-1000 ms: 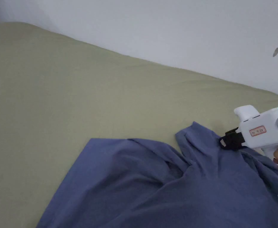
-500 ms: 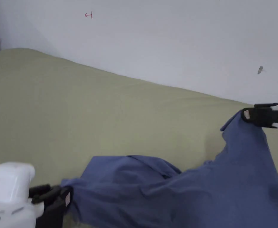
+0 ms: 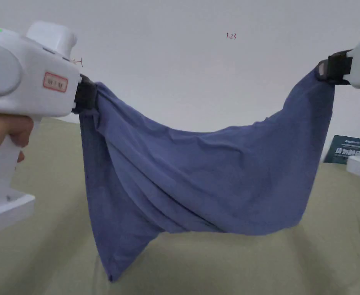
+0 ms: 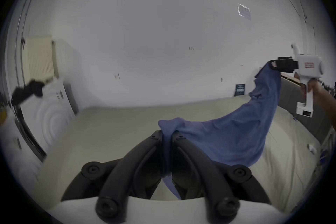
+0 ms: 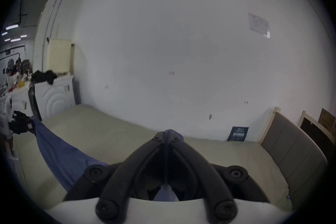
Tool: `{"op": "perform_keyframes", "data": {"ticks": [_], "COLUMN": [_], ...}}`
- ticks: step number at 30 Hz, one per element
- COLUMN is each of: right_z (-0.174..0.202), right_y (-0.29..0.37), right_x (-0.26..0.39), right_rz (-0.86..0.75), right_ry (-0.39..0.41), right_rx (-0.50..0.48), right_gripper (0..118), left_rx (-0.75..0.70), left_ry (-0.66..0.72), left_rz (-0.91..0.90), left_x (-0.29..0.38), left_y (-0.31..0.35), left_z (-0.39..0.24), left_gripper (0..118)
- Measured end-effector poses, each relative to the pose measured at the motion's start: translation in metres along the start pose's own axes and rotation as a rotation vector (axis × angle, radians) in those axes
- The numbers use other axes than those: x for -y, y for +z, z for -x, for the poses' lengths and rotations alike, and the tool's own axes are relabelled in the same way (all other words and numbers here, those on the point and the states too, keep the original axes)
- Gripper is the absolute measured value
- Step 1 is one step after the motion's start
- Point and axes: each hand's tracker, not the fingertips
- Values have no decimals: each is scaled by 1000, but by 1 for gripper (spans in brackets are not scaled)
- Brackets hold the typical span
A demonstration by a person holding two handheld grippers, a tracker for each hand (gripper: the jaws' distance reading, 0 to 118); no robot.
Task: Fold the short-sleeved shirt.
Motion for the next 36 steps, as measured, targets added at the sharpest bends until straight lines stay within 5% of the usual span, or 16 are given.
{"op": "perform_keyframes", "data": {"ticks": [7, 12, 24, 36], "right_z": [5, -10, 2, 20], "right_y": [-6, -3, 37, 186], "right_x": [-55, -52, 123, 272], "right_rz": [-137, -135, 122, 257], "right_ry": [-29, -46, -43, -266], "right_rx": [75, 128, 27, -3], "right_gripper": [4, 4, 4, 4], "left_rx": [-42, -108, 27, 126], "left_ry": [27, 61, 64, 162], "left_rz": [-133, -130, 65, 244], "left_x": [-91, -90, 102, 256], "left_y": [-43, -58, -5, 102], "left_z": [18, 27, 7, 17], "left_gripper": [8, 8, 8, 8]}}
